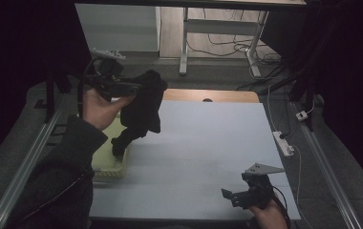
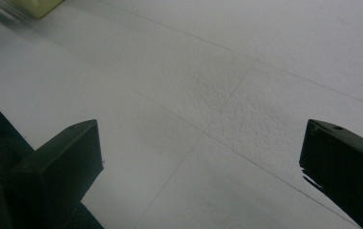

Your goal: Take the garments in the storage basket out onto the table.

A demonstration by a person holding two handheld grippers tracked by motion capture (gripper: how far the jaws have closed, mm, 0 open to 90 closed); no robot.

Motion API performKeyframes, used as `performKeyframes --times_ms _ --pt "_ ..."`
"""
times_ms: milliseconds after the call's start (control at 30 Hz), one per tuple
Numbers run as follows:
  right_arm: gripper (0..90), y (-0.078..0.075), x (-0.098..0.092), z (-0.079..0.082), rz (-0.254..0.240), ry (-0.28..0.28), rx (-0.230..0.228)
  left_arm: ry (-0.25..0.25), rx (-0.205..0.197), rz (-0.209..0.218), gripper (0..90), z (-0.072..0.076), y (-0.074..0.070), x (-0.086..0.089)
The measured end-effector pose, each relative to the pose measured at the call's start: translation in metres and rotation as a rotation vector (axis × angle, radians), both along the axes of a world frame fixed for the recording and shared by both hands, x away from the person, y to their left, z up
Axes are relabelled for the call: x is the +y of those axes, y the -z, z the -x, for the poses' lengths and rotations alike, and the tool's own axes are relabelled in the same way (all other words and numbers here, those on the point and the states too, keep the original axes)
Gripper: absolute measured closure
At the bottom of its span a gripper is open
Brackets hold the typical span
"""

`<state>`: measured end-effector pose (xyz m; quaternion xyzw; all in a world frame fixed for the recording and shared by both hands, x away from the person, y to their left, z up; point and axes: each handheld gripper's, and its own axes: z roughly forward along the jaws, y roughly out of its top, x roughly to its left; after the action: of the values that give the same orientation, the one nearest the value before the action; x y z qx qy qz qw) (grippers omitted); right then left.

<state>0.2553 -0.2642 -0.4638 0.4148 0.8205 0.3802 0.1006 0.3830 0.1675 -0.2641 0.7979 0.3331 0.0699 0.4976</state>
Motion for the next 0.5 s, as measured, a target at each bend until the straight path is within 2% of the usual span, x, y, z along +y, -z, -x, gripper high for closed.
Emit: performKeyframes --times_ms 167,500 --pt "0.6 0.000 0.000 0.000 0.000 0.003 0.000 0.021 -0.004 0.007 62.6 -0.004 -0.007 -0.012" --pt "0.5 0.000 0.000 0.000 -0.001 0.003 -0.001 0.080 -0.029 0.011 62.6 -0.011 -0.025 -0.049"
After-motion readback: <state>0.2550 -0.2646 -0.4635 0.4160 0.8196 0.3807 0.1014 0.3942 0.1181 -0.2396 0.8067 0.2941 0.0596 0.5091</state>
